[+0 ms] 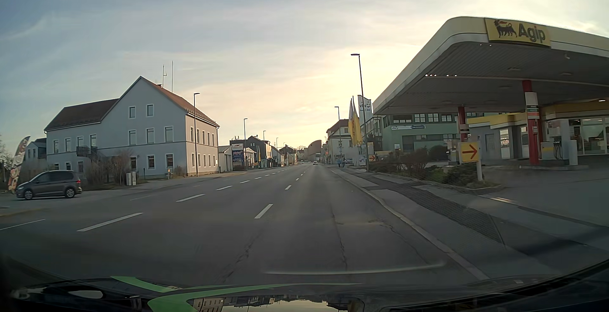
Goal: Follow the waypoints while adhering to traffic rules and regulations
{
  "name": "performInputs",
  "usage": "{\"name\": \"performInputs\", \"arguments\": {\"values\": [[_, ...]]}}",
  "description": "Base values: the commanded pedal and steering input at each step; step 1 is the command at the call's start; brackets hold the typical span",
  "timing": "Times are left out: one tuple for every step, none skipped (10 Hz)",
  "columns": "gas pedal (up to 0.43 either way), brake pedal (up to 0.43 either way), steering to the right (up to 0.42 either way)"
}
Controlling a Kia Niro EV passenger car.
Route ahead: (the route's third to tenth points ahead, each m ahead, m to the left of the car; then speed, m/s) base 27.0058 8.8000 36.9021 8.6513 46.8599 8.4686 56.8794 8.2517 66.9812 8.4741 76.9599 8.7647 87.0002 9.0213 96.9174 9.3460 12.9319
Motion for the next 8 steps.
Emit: {"name": "performInputs", "arguments": {"values": [[0.118, 0.0, -0.002], [0.118, 0.0, -0.002], [0.118, 0.0, -0.001], [0.118, 0.0, -0.001], [0.118, 0.0, -0.002], [0.118, 0.0, -0.002], [0.118, 0.0, -0.001], [0.118, 0.0, -0.002]]}}
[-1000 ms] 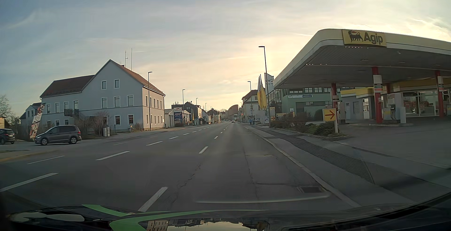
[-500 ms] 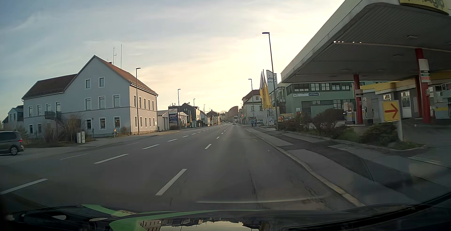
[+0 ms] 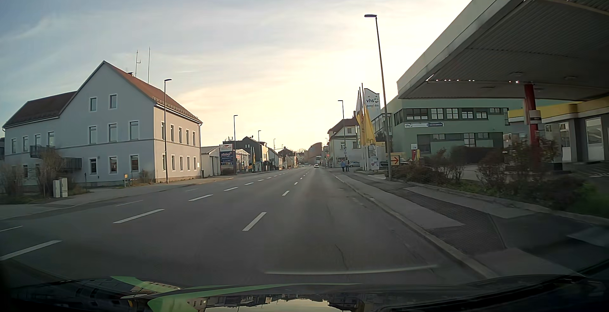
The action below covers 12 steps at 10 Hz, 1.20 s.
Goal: Follow the waypoints while adhering to traffic rules and regulations
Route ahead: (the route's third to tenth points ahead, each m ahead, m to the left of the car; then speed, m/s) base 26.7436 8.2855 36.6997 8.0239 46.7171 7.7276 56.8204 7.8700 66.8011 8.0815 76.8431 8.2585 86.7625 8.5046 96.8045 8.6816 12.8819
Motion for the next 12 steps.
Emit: {"name": "performInputs", "arguments": {"values": [[0.118, 0.0, -0.001], [0.118, 0.0, -0.001], [0.118, 0.0, -0.002], [0.118, 0.0, -0.002], [0.118, 0.0, -0.001], [0.118, 0.0, -0.001], [0.118, 0.0, -0.001], [0.118, 0.0, -0.001], [0.118, 0.0, -0.002], [0.118, 0.0, -0.001], [0.118, 0.0, -0.001], [0.118, 0.0, -0.001]]}}
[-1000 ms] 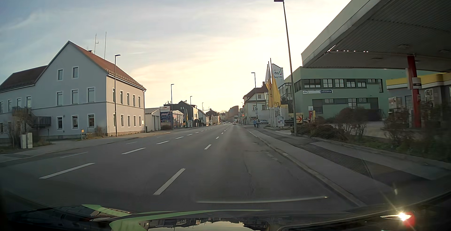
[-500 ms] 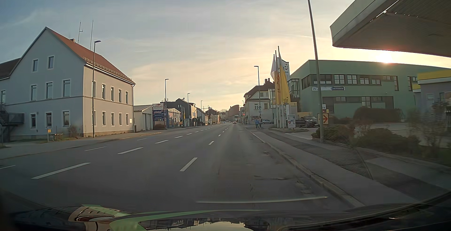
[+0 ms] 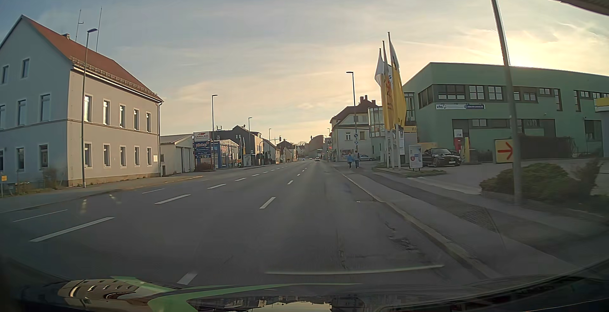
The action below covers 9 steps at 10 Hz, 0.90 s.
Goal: Follow the waypoints while adhering to traffic rules and regulations
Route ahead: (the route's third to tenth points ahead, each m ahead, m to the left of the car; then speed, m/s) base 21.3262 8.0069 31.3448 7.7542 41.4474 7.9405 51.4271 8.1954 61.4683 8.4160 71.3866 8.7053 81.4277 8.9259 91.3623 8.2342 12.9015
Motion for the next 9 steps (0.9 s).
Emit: {"name": "performInputs", "arguments": {"values": [[0.118, 0.0, -0.002], [0.118, 0.0, -0.002], [0.118, 0.0, -0.001], [0.118, 0.0, -0.001], [0.118, 0.0, -0.001], [0.118, 0.0, -0.001], [0.118, 0.0, -0.001], [0.118, 0.0, 0.0], [0.118, 0.0, -0.001]]}}
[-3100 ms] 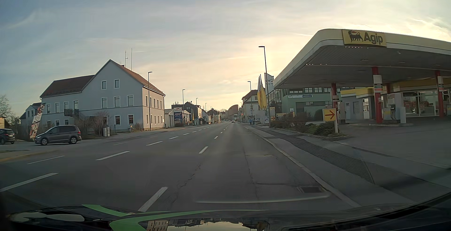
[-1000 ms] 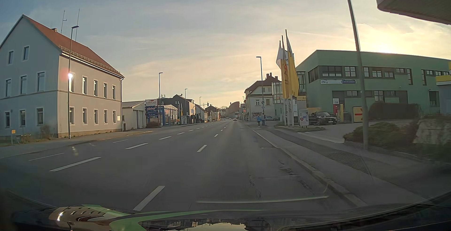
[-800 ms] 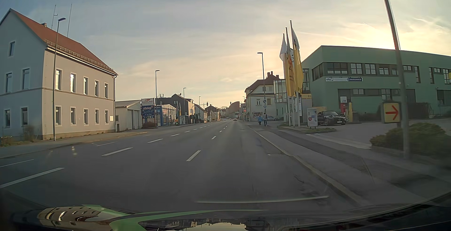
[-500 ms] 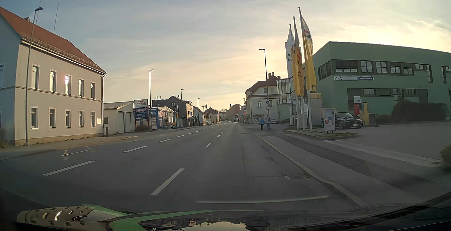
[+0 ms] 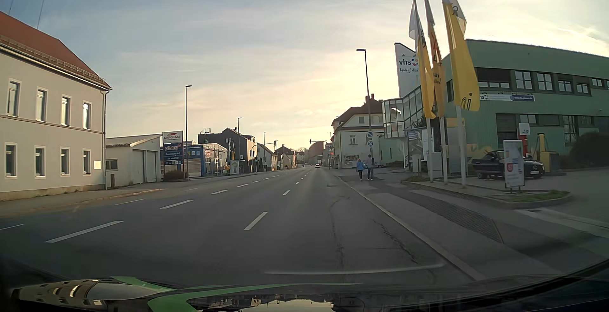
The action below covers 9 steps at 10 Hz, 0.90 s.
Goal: Follow the waypoints while adhering to traffic rules and regulations
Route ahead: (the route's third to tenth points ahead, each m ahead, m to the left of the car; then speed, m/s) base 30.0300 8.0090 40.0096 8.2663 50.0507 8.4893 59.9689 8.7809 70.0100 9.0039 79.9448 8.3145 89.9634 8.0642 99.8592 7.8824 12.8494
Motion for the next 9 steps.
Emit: {"name": "performInputs", "arguments": {"values": [[0.118, 0.0, 0.0], [0.118, 0.0, 0.0], [0.118, 0.0, -0.001], [0.118, 0.0, -0.001], [0.118, 0.0, 0.0], [0.118, 0.0, -0.001], [0.118, 0.0, 0.0], [0.118, 0.0, 0.0], [0.118, 0.0, 0.0]]}}
